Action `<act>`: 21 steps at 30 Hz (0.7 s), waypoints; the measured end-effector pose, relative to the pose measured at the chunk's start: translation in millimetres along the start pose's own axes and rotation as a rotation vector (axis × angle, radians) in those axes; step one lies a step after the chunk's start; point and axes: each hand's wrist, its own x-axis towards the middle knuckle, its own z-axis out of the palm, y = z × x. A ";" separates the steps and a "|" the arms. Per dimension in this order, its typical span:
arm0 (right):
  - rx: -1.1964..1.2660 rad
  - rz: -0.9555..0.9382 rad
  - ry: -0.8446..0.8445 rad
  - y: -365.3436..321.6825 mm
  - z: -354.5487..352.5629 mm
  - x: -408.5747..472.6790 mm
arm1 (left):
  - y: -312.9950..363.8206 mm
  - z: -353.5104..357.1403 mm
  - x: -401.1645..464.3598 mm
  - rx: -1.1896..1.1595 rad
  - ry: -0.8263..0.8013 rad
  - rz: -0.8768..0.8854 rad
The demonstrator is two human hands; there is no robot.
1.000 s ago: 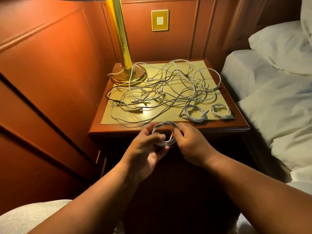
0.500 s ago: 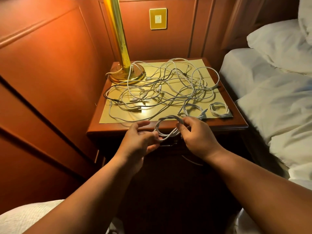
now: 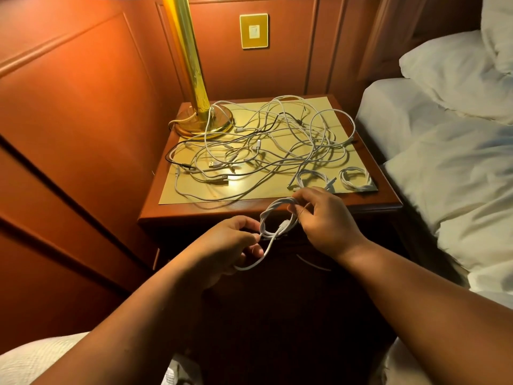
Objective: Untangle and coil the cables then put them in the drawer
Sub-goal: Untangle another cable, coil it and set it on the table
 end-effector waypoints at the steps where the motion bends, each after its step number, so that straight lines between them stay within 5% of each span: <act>1: -0.008 -0.031 0.014 -0.9 0.9 -0.7 | -0.2 -2.4 0.1 0.023 -0.014 -0.012; 5: 0.035 -0.058 0.081 -2.5 -1.3 1.1 | -0.8 -1.5 1.3 0.033 0.047 0.153; 10: 0.122 0.084 0.129 3.4 -7.7 7.6 | -1.9 10.3 3.0 -0.456 0.074 0.334; 17: 0.140 0.116 0.095 3.8 -5.3 7.3 | -10.2 8.1 10.2 -0.030 0.111 0.276; 21: 0.601 0.409 -0.036 -6.1 1.0 4.3 | -13.0 13.4 11.9 -0.156 0.148 0.235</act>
